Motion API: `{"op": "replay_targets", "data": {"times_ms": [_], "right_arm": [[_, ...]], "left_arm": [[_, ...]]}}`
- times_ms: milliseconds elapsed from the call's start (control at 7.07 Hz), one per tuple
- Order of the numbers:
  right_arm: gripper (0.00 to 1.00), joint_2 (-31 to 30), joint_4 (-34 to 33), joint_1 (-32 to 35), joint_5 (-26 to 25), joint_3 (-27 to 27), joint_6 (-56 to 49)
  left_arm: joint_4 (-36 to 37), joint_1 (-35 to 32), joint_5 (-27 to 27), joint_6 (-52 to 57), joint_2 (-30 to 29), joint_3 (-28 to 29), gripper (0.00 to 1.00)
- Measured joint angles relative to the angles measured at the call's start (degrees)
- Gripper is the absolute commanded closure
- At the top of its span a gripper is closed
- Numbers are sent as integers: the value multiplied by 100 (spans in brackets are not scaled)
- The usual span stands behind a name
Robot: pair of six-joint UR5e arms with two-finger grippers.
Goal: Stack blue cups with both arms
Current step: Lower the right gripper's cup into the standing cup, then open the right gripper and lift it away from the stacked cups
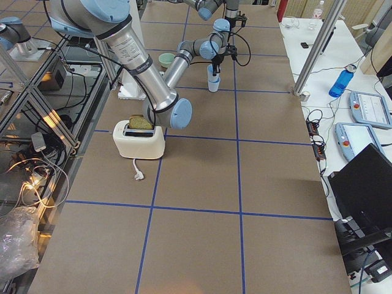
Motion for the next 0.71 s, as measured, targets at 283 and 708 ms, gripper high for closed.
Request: {"op": "replay_targets", "data": {"times_ms": [283, 708], "right_arm": [[86, 0, 12, -24, -14, -27, -7], [0, -31, 184, -61, -126, -36, 4]], "left_arm": [[-1, 3, 0, 0, 3, 3, 2], [-1, 3, -5, 0, 2, 1, 2]]}}
